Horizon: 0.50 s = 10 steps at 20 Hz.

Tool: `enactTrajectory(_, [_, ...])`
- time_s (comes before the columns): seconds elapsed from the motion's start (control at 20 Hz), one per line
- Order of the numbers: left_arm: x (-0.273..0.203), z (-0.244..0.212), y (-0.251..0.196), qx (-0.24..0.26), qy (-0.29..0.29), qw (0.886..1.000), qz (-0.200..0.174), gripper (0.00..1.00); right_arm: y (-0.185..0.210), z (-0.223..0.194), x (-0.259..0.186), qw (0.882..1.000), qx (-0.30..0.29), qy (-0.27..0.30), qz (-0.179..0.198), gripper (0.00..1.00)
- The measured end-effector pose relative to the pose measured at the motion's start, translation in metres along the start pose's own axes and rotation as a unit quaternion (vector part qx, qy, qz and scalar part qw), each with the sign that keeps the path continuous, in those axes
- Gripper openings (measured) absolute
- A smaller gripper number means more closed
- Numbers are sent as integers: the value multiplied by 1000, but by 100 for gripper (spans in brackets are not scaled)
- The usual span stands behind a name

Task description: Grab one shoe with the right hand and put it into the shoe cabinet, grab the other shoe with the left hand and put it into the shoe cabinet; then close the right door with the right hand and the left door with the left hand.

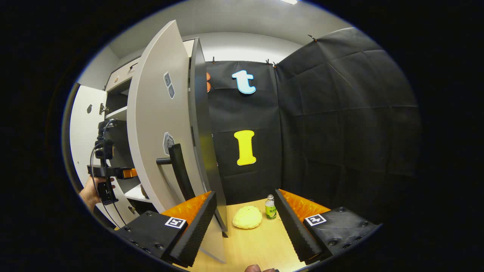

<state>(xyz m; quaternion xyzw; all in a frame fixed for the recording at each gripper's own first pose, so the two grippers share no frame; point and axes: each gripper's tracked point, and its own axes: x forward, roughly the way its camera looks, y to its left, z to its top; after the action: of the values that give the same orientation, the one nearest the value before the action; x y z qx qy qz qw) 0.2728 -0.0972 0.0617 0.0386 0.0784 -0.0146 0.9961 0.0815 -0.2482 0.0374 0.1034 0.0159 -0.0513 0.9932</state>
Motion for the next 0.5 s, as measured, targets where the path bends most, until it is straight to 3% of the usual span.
enactTrajectory(0.25, [-73,5,5,-25,-50,998,4,97,12,-2,9,1000,12,9,17,98])
enactTrajectory(0.5, [-124,-21,5,-18,-53,998,-12,96,19,-3,10,1000,8,10,17,98])
